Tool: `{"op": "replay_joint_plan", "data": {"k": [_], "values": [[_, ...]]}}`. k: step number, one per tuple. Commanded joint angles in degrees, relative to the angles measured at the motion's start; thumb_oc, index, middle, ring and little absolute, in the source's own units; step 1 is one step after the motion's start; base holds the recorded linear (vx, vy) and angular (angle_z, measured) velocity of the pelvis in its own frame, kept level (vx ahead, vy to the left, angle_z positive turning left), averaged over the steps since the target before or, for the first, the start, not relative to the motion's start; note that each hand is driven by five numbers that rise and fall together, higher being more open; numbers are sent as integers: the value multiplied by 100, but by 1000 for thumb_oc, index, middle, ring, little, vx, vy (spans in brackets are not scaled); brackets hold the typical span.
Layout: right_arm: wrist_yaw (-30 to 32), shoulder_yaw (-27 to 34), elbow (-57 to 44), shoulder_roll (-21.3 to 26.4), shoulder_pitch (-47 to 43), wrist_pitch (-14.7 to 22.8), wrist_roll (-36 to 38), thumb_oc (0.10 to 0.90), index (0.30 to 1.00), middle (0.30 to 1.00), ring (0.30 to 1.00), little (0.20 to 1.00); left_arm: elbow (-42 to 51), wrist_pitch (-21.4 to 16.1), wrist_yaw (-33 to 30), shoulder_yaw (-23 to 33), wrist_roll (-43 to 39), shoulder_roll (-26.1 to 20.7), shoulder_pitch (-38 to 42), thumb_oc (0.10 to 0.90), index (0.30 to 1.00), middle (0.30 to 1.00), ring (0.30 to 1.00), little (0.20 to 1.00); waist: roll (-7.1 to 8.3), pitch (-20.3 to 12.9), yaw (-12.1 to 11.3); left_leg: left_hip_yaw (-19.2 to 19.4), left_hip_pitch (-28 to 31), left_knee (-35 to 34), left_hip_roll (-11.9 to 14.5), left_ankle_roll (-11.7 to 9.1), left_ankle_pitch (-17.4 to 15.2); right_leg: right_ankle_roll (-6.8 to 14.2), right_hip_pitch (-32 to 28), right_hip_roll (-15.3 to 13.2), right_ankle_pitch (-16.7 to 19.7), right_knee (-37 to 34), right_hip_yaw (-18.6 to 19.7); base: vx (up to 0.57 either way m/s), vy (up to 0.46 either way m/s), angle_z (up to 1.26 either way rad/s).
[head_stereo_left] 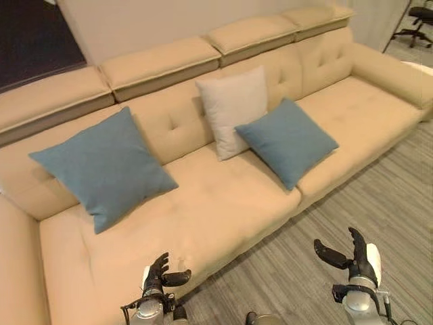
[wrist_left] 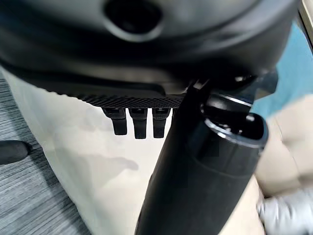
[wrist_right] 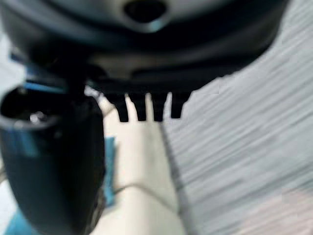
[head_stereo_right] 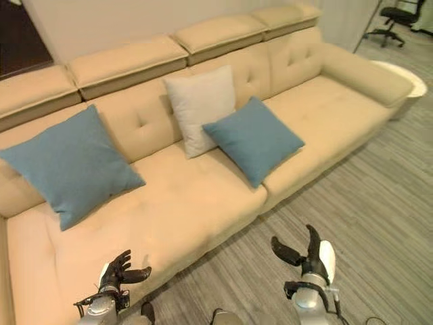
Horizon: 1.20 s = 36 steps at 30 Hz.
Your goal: Pick up all the scattered cushions and arrange them neatly on the sofa.
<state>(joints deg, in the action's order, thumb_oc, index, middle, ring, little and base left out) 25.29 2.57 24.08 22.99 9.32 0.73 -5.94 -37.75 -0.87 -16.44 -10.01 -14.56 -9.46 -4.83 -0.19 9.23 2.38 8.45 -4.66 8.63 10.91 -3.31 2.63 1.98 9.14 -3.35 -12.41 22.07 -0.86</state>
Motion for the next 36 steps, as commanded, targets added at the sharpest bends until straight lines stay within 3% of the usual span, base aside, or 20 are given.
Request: {"op": "replay_joint_plan", "data": {"k": [1,2,5,7,11,12,13,14,15,16,17,18,22,25,28,30,32,34,36], "values": [[339,96,-459,136,-316,371,-89,800,900,900,900,900,417,-373,-155,2,-19,-230,248,800,900,900,900,900,247,72,28,-807,-472,565,-728,91,-706,222,-736,58,547,-1219,225,-168,-38,-99],[283,-6,-423,170,-401,423,-57,800,900,900,900,900,445,-391,-133,-90,4,-191,230,800,900,900,900,900,214,78,26,-1499,-286,542,-1025,109,-932,218,-643,192,636,-1246,606,-102,2,-82],[173,-198,-376,264,-523,394,-122,800,900,900,900,900,412,-413,-82,-186,25,-140,155,800,900,900,900,900,91,7,-19,-2492,-43,589,-1542,155,-1192,228,-508,453,781,-1323,1394,-71,69,-178],[102,-224,-357,314,-507,381,-155,800,900,900,900,900,412,-430,10,-285,32,-145,128,800,900,900,900,900,-4,-59,83,-2461,12,481,-1600,207,-1186,302,-401,516,870,-1311,1661,-54,129,-138],[-51,-335,-278,319,-493,299,-225,800,900,900,900,900,247,-435,106,-383,1,-128,89,800,900,900,900,900,-196,-40,195,-1897,254,11,-1489,350,-1117,485,-59,585,922,-988,1954,-95,159,-87],[-78,-391,-243,304,-518,285,-277,800,900,900,900,900,231,-440,120,-396,23,-140,95,800,900,900,900,900,-242,15,186,-1685,303,-88,-1430,390,-1130,529,82,530,952,-905,1759,-163,84,-134],[-108,-435,-239,277,-561,281,-349,800,900,900,900,900,232,-455,125,-388,4,-153,122,800,900,900,900,900,-286,55,131,-1487,316,-214,-1376,406,-1074,540,257,350,1033,-861,1296,-175,52,-153],[-114,-458,-241,240,-582,302,-411,800,900,900,900,900,264,-476,122,-357,-39,-171,135,800,900,900,900,900,-355,99,111,-1298,340,-296,-1312,414,-1032,553,372,80,1014,-759,600,-129,23,-150],[-114,-458,-240,240,-582,302,-411,800,900,900,900,900,264,-476,122,-357,-39,-172,135,800,900,900,900,900,-354,96,113,-1301,336,-298,-1312,414,-1029,553,375,78,1016,-762,598,-157,46,-140],[-151,-489,-283,153,-570,318,-477,800,900,900,900,900,325,-496,137,-292,-108,-176,97,800,900,900,900,900,-487,121,82,-888,413,-427,-1177,432,-980,441,402,-376,896,-642,-499,-94,37,-101],[-153,-489,-290,153,-564,314,-478,800,900,900,900,900,326,-496,138,-292,-109,-176,93,800,900,900,900,900,-488,123,94,-899,425,-438,-1177,431,-977,442,391,-379,888,-639,-511,-145,19,-131],[-175,-495,-302,133,-516,299,-514,800,900,900,900,900,325,-492,163,-226,-132,-190,32,800,900,900,900,900,-559,93,95,-566,473,-506,-1063,462,-967,411,263,-552,809,-648,-756,-51,-34,-104],[-257,-439,-404,145,-397,229,-503,800,900,900,900,900,222,-491,173,-157,-221,-138,-49,800,900,900,900,900,-615,-43,57,-195,569,-661,-1012,456,-965,581,-94,-681,894,-1011,-670,1,-52,-97],[-296,-431,-379,194,-355,194,-434,800,900,900,900,900,171,-459,168,-148,-278,-90,-36,800,900,900,900,900,-619,-159,31,19,562,-768,-939,370,-878,676,-127,-621,994,-1371,-673,69,-136,-57],[-297,-406,-445,220,-309,170,-379,800,900,900,900,900,109,-436,139,-175,-318,-69,16,800,900,900,900,900,-628,-163,69,27,575,-820,-860,297,-827,665,-147,-539,980,-1425,-597,73,-157,-35],[-237,-313,-539,251,-205,201,-242,800,900,900,900,900,-81,-391,76,-291,-288,9,207,800,900,900,900,900,-609,-122,167,-55,549,-756,-710,135,-765,578,-226,-413,932,-1538,-581,91,-344,-7],[-183,-271,-499,253,-129,257,-84,800,900,900,900,900,-69,-392,70,-323,-370,73,260,800,900,900,900,900,-517,-54,199,-61,409,-183,-459,3,-814,405,-414,-241,831,-1690,-580,85,-376,38],[-150,-255,-450,305,-205,255,8,800,900,900,900,900,-45,-345,86,-361,-390,85,311,800,900,900,900,900,-453,140,142,-183,51,771,-304,-76,-511,274,-614,-184,823,-1762,-565,23,-234,22],[-144,-264,-436,326,-248,246,75,800,900,900,900,900,-83,-346,83,-369,-435,98,332,800,900,900,900,900,-416,173,108,-242,-128,1058,-313,-78,-349,210,-629,-190,852,-1797,-593,39,-143,-13]]}}
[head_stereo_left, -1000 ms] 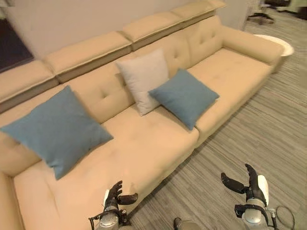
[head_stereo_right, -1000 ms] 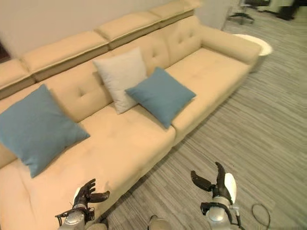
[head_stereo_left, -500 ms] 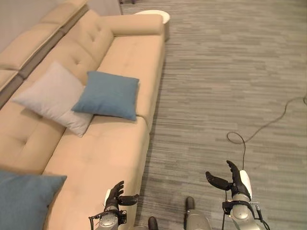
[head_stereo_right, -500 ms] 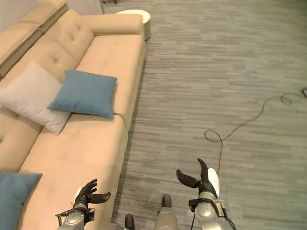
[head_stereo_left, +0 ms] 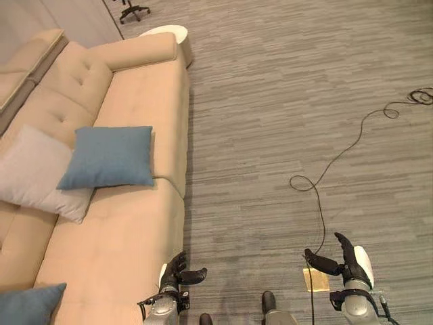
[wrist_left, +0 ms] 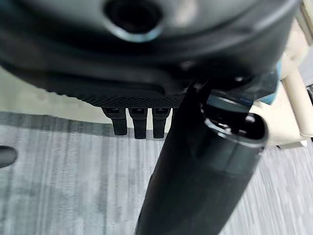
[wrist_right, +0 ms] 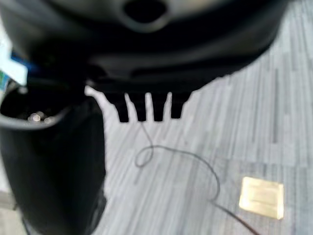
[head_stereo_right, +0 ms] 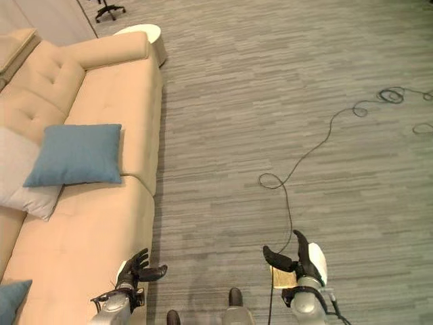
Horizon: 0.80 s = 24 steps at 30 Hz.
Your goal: Pick up all the scattered cushions and arrange them neatly on the sofa.
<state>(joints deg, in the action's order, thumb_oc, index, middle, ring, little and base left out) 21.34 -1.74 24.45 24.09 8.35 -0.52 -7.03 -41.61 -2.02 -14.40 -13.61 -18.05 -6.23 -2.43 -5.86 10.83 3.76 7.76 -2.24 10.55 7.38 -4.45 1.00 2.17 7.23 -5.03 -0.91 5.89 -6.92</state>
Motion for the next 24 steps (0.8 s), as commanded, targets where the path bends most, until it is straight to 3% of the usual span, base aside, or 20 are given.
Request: {"op": "replay_joint_plan", "data": {"k": [1,2,4,5,6,8,9,12,14,16,17,18,19,21,22,24], "values": [[238,169,-491,215,-146,333,251,800,900,900,900,900,269,-202,-113,-21,-154,-192,53,800,900,900,900,900,197,88,-115,-342,-582,1112,-126,119,-262,142,-531,7,-343,-228,80,76,-134,-15],[237,169,-492,213,-149,332,251,800,900,900,900,900,268,-202,-113,-20,-154,-194,56,800,900,900,900,900,206,73,-111,-343,-600,1093,-138,121,-235,142,-510,-3,-327,-236,78,116,-96,-17],[190,176,-516,212,-141,308,322,800,900,900,900,900,245,-184,-57,-25,-262,-143,-1,800,900,900,900,900,236,91,-204,-477,-865,972,-444,191,-459,158,-596,36,-387,-254,212,188,-51,-23],[136,177,-526,195,-116,299,416,800,900,900,900,900,188,-152,-11,-65,-321,-115,6,800,900,900,900,900,226,50,-248,-442,-986,507,-537,207,-414,178,-645,81,-441,-268,259,209,-40,-23],[135,179,-526,195,-114,300,417,800,900,900,900,900,187,-153,-10,-67,-321,-115,6,800,900,900,900,900,233,54,-252,-436,-967,486,-545,209,-406,180,-653,72,-446,-267,264,237,-26,-21],[122,122,-428,176,-125,291,527,800,900,900,900,900,87,-99,24,-109,-316,-109,31,800,900,900,900,900,115,40,-367,-307,-1325,-321,-611,157,123,166,-959,298,-624,-338,315,344,-15,-11],[135,64,-362,150,-195,267,548,800,900,900,900,900,22,-83,31,-91,-296,-107,56,800,900,900,900,900,124,76,-435,-321,-1456,-425,-692,140,194,146,-1075,350,-712,-324,402,380,-16,-5],[55,-52,-376,39,-232,271,557,800,900,900,900,900,-159,-66,23,31,-322,-93,29,800,900,900,900,900,114,11,-545,-511,-1442,-519,-750,197,289,130,-1331,488,-918,-282,625,345,31,-41],[-29,-151,-358,7,-299,270,496,800,900,900,900,900,-222,-56,38,97,-324,-119,4,800,900,900,900,900,204,-83,-639,-673,-1450,-357,-892,270,200,155,-1449,437,-999,-224,745,380,60,-74],[-132,-231,-357,-44,-292,279,468,800,900,900,900,900,-240,-44,79,109,-345,-138,-45,800,900,900,900,900,295,-165,-704,-601,-1318,-284,-904,390,53,226,-1445,358,-1013,111,743,362,67,-80],[-161,-289,-330,-62,-317,274,421,800,900,900,900,900,-290,-33,81,141,-334,-174,-70,800,900,900,900,900,348,-202,-759,-529,-1165,-283,-925,486,-96,348,-1388,277,-977,480,651,309,81,-48],[-210,-308,-344,-67,-343,253,372,800,900,900,900,900,-285,-19,84,175,-315,-207,-66,800,900,900,900,900,341,-202,-786,-469,-1062,-294,-912,565,-192,529,-1138,158,-656,1085,545,389,114,-22],[-307,-336,-356,-59,-330,264,332,800,900,900,900,900,-374,-7,90,220,-264,-287,-60,800,900,900,900,900,281,-129,-699,-415,-702,-349,-889,692,-351,854,-711,-49,-3,2169,377,265,82,-5],[-307,-336,-356,-57,-333,263,331,800,900,900,900,900,-375,-7,91,221,-263,-285,-57,800,900,900,900,900,270,-144,-710,-409,-720,-358,-874,689,-338,851,-686,-35,16,2162,386,237,69,-9],[-392,-314,-395,-116,-269,280,355,800,900,900,900,900,-390,9,127,246,-183,-353,-63,800,900,900,900,900,60,-90,-586,-457,-277,-530,-766,736,-467,800,-150,-217,178,2773,116,385,97,4],[-432,-265,-405,-186,-222,315,438,800,900,900,900,900,-491,-7,143,275,-144,-358,-22,800,900,900,900,900,-48,-4,-404,-563,41,-635,-754,708,-605,624,347,-354,-87,2650,-95,479,29,19]]}}
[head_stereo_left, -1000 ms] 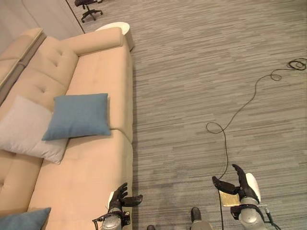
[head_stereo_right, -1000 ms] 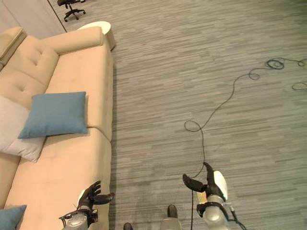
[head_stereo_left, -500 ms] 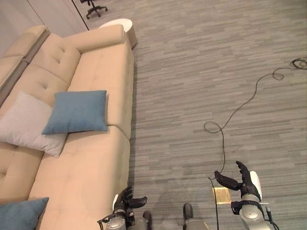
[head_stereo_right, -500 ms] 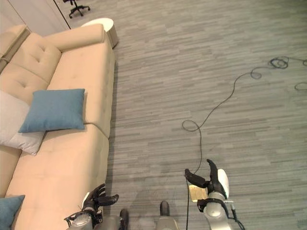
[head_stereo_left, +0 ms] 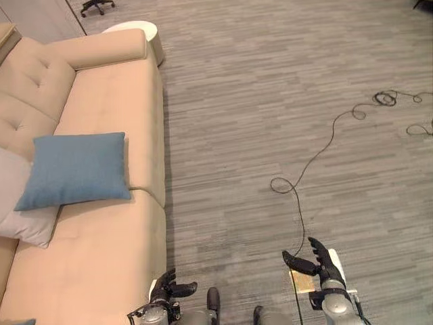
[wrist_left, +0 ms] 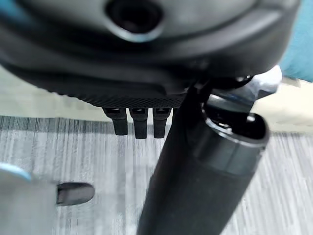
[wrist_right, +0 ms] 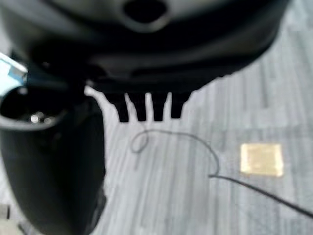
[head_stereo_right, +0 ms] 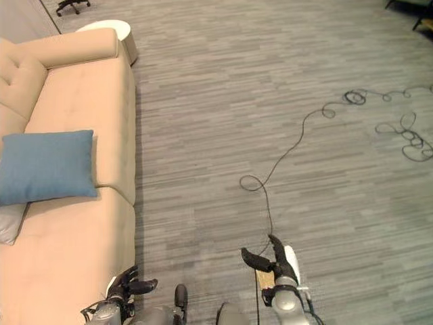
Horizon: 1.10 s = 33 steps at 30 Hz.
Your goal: Pick up all the scattered cushions and arrange them neatly on the sofa.
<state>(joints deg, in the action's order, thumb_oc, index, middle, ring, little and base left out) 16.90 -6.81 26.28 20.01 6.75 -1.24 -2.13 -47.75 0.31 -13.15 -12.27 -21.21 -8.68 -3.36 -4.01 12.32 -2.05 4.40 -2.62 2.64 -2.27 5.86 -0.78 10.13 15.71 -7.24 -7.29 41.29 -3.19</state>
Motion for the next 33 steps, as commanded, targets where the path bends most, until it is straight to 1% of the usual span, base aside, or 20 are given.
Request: {"op": "replay_joint_plan", "data": {"k": [1,3,4,5,7,9,10,12,14,17,19,22,23,24,26,27,28,30,31,33], "values": [[-2,273,-592,192,-40,398,-5,800,900,900,900,900,97,-245,33,150,185,-108,102,800,900,900,900,900,-227,-77,312,-341,308,116,181,-362,-560,-247,-357,-162,300,-1149,-502,329,-49,36],[-9,311,-601,195,-21,400,25,800,900,900,900,900,94,-260,45,153,193,-93,122,800,900,900,900,900,-225,-60,414,-406,409,91,187,-409,-634,-256,-259,-133,313,-1555,-458,357,-123,42],[16,353,-571,201,9,387,117,800,900,900,900,900,39,-264,71,129,167,-38,155,800,900,900,900,900,-129,-32,596,-559,600,70,93,-505,-813,-194,-73,-56,484,-2583,-116,575,-233,28],[41,355,-541,217,11,375,115,800,900,900,900,900,-70,-274,63,129,161,-11,195,800,900,900,900,900,-106,-17,714,-646,735,17,111,-558,-905,-129,107,-4,643,-3051,108,598,-263,33],[47,333,-527,294,-6,332,41,800,900,900,900,900,-140,-312,88,112,121,58,221,800,900,900,900,900,-161,-10,852,-747,982,-58,236,-672,-988,-9,366,25,921,-3364,326,393,-171,54],[16,334,-512,289,44,309,6,800,900,900,900,900,-103,-344,87,154,-24,75,196,800,900,900,900,900,-138,-66,827,-820,1087,-50,275,-702,-1120,-27,281,27,924,-3391,318,346,-216,62],[-70,301,-497,319,61,285,-72,800,900,900,900,900,-44,-363,96,217,-269,169,87,800,900,900,900,900,-131,-139,813,-911,1066,281,368,-756,-1090,-139,244,136,934,-3145,338,507,-381,58],[-131,267,-503,462,-19,314,-137,800,900,900,900,900,2,-362,187,272,-552,241,17,800,900,900,900,900,-172,-125,749,-818,668,1354,573,-900,-579,-308,10,269,757,-3056,232,289,-327,58],[-110,280,-596,598,-102,336,-95,800,900,900,900,900,232,-323,195,288,-896,234,-31,800,900,900,900,900,-34,104,594,-811,-333,3098,698,-898,232,-605,-246,232,599,-3062,70,74,-354,34],[9,305,-576,751,-221,265,-68,800,900,900,900,900,498,-243,176,298,-1141,177,-84,800,900,900,900,900,125,240,380,-243,-1011,4041,1033,-760,121,-848,-641,228,237,-3093,-175,216,-344,31],[19,309,-584,786,-263,194,-79,800,900,900,900,900,466,-236,188,336,-1324,189,-90,800,900,900,900,900,111,233,267,62,-1413,3783,1077,-760,-48,-883,-950,240,-10,-3109,-368,360,-176,54],[-2,291,-617,798,-297,140,-57,800,900,900,900,900,496,-246,197,443,-1760,265,-240,800,900,900,900,900,49,116,-7,462,-1713,2307,779,-702,-167,-771,-1451,327,-301,-3235,-527,500,-22,56],[-25,256,-575,788,-319,128,-67,800,900,900,900,900,523,-234,218,475,-1836,267,-289,800,900,900,900,900,12,70,-125,538,-1738,1647,716,-720,17,-726,-1637,398,-383,-3275,-547,751,37,36],[-9,223,-465,781,-364,115,-90,800,900,900,900,900,588,-261,184,564,-1910,239,-380,800,900,900,900,900,-30,-14,-323,824,-1881,588,717,-840,421,-652,-2054,507,-544,-3389,-626,768,26,29],[12,192,-350,754,-409,102,-92,800,900,900,900,900,523,-268,162,616,-1897,226,-382,800,900,900,900,900,56,-36,-377,993,-1947,286,673,-889,362,-602,-2307,454,-706,-3404,-665,583,38,16],[-39,108,-159,738,-529,52,-187,800,900,900,900,900,368,-281,170,880,-1911,156,-447,800,900,900,900,900,84,-180,-576,1065,-1876,-44,753,-799,473,-511,-2591,522,-799,-3381,-654,572,120,7],[-80,83,-157,635,-464,50,-276,800,900,900,900,900,271,-263,69,998,-1969,164,-492,800,900,900,900,900,107,-273,-612,1000,-1764,4,708,-722,649,-454,-2647,508,-794,-3266,-662,724,152,-12],[-127,91,-111,504,-379,34,-354,800,900,900,900,900,147,-230,6,1135,-1967,165,-464,800,900,900,900,900,320,-389,-724,821,-1678,330,494,-557,638,-176,-2538,298,-319,-2570,-658,413,99,-20],[-127,92,-111,504,-379,33,-355,800,900,900,900,900,146,-230,6,1135,-1967,166,-462,800,900,900,900,900,303,-408,-743,826,-1702,334,522,-559,644,-182,-2513,322,-295,-2583,-640,262,103,-3],[-186,129,-183,423,-222,-29,-427,800,900,900,900,900,-84,-167,-6,1220,-2005,162,-417,800,900,900,900,900,426,-442,-694,811,-1428,477,322,-326,380,299,-2261,-66,944,-1368,-637,429,198,-3]]}}
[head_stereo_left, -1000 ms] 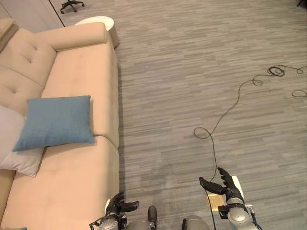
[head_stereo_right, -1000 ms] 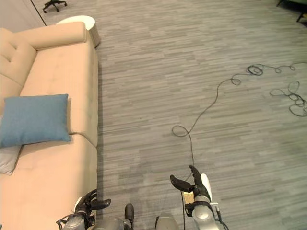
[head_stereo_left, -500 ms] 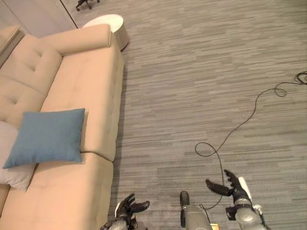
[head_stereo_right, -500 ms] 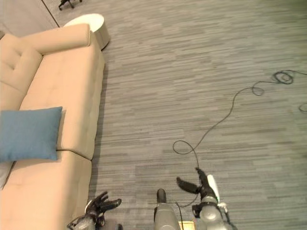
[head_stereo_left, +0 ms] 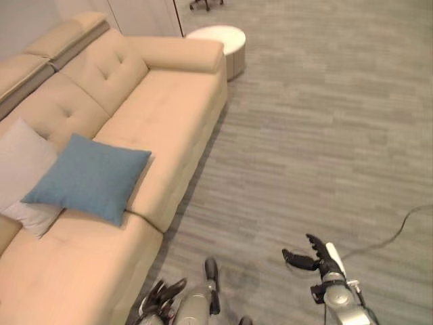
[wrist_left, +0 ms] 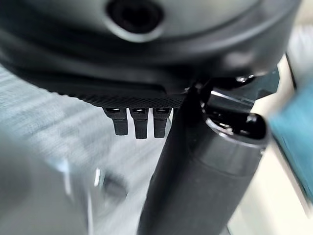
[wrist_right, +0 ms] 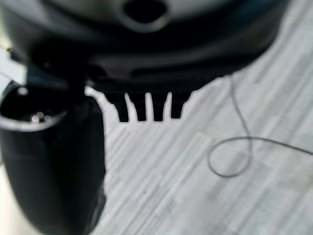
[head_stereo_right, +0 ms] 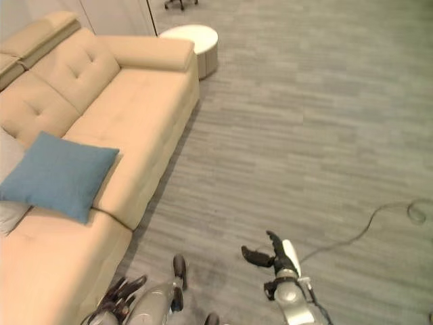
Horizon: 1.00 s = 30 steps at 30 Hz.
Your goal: Pick up all the scattered cushions and arrange them neatly on the sofa.
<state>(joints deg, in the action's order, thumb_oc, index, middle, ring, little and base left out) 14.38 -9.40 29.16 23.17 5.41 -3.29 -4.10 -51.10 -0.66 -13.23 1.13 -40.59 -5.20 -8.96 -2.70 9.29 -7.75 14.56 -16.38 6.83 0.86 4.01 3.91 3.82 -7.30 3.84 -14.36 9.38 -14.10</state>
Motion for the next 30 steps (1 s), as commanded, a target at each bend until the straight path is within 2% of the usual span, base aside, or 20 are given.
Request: {"op": "replay_joint_plan", "data": {"k": [1,4,5,8,9,11,12,14,16,17,19,21,22,23,24,25,26,27,28,30], "values": [[74,400,-496,43,-16,178,-180,800,900,900,900,900,276,-34,5,-98,-86,-242,163,800,900,900,900,900,189,-115,38,-397,355,45,-72,40,-326,813,363,-1340,2179,2948,531,458,200,11],[68,398,-538,0,-5,197,-157,800,900,900,900,900,279,-32,4,-85,-110,-264,204,800,900,900,900,900,66,-96,123,-534,580,-25,-25,89,-401,680,698,-1296,2112,3436,563,350,102,96],[34,419,-633,-84,60,259,-82,800,900,900,900,900,275,-60,6,-50,-201,-255,258,800,900,900,900,900,-40,-28,314,-831,985,-149,-75,113,-519,481,1292,-1244,1709,3691,553,436,-14,53],[-43,427,-636,-131,37,339,-19,800,900,900,900,900,317,-99,42,-68,-245,-237,333,800,900,900,900,900,-23,51,622,-1246,1449,-199,-173,-5,-733,326,1806,-1196,1256,2775,650,562,-162,112],[-32,435,-642,-119,7,334,-20,800,900,900,900,900,239,-87,29,-118,-250,-217,422,800,900,900,900,900,104,93,797,-1610,1688,-198,-262,-156,-925,345,1988,-1095,1195,1301,1088,476,-254,129],[-32,434,-641,-119,3,334,-19,800,900,900,900,900,236,-87,30,-115,-250,-217,426,800,900,900,900,900,89,99,813,-1626,1693,-205,-247,-159,-915,342,1952,-1082,1231,1242,1064,402,-241,116],[-1,426,-608,-92,18,279,-47,800,900,900,900,900,199,-105,-7,-123,-337,-143,558,800,900,900,900,900,224,140,1081,-2169,2115,-349,-303,-346,-1159,605,2316,-861,1691,-114,2066,562,-381,106],[-18,413,-632,-103,49,270,-58,800,900,900,900,900,179,-126,-20,-54,-479,-76,606,800,900,900,900,900,319,91,1067,-2293,2162,-190,-301,-413,-1387,602,2102,-973,1744,-312,1934,460,-361,137],[-49,348,-657,-72,-42,318,-40,800,900,900,900,900,142,-132,-54,-18,-538,-41,595,800,900,900,900,900,326,37,1043,-2429,2044,424,-214,-494,-1478,491,1990,-885,1667,-125,1890,255,-247,126],[-49,347,-656,-71,-42,319,-40,800,900,900,900,900,141,-132,-54,-17,-538,-40,595,800,900,900,900,900,324,36,1048,-2434,2038,431,-213,-494,-1482,491,1991,-885,1666,-125,1885,202,-284,94],[-18,259,-846,41,-220,379,58,800,900,900,900,900,190,-91,-107,-113,-569,-15,605,800,900,900,900,900,333,199,967,-2181,1051,2472,63,-659,-892,142,1577,-839,1361,-13,1592,135,-296,103],[65,252,-1023,128,-252,333,52,800,900,900,900,900,310,-40,-170,-167,-585,-54,652,800,900,900,900,900,421,331,903,-1611,475,3455,296,-585,-785,-27,1307,-868,1221,-59,1320,71,-237,82],[64,252,-1023,124,-255,332,52,800,900,900,900,900,310,-39,-171,-165,-585,-58,654,800,900,900,900,900,445,303,919,-1616,444,3428,268,-583,-747,-25,1335,-895,1238,-71,1311,183,-235,49],[96,266,-1231,167,-176,307,51,800,900,900,900,900,350,-11,-228,-205,-597,-105,679,800,900,900,900,900,460,297,874,-1051,182,3154,553,-526,-847,-82,1063,-866,1024,-172,1066,154,-135,60],[96,267,-1235,166,-172,305,50,800,900,900,900,900,351,-11,-228,-207,-598,-106,676,800,900,900,900,900,463,294,875,-1051,182,3152,549,-524,-847,-81,1063,-869,1022,-171,1065,369,-151,77],[42,222,-1362,224,-143,297,16,800,900,900,900,900,316,43,-203,-233,-524,-104,659,800,900,900,900,900,451,210,795,-819,62,2322,411,-422,-1094,-72,860,-858,857,-272,883,336,-3,89],[20,181,-1403,252,-155,298,-23,800,900,900,900,900,307,71,-197,-240,-497,-102,630,800,900,900,900,900,423,184,744,-789,-41,1878,343,-425,-988,-54,775,-815,775,-286,835,337,-4,67],[20,181,-1403,252,-154,298,-23,800,900,900,900,900,307,71,-197,-240,-497,-102,628,800,900,900,900,900,430,185,748,-789,-30,1862,332,-423,-982,-52,771,-825,770,-284,832,434,93,74],[-32,104,-1401,286,-200,313,-48,800,900,900,900,900,232,96,-151,-230,-481,-85,608,800,900,900,900,900,311,144,581,-789,-144,540,412,-576,-334,-12,497,-667,570,-349,817,417,102,81],[-36,5,-1351,292,-264,296,-62,800,900,900,900,900,151,62,-138,-207,-483,-96,662,800,900,900,900,900,326,193,439,-651,-304,-131,501,-672,-137,-12,209,-636,419,-362,796,464,111,74]]}}
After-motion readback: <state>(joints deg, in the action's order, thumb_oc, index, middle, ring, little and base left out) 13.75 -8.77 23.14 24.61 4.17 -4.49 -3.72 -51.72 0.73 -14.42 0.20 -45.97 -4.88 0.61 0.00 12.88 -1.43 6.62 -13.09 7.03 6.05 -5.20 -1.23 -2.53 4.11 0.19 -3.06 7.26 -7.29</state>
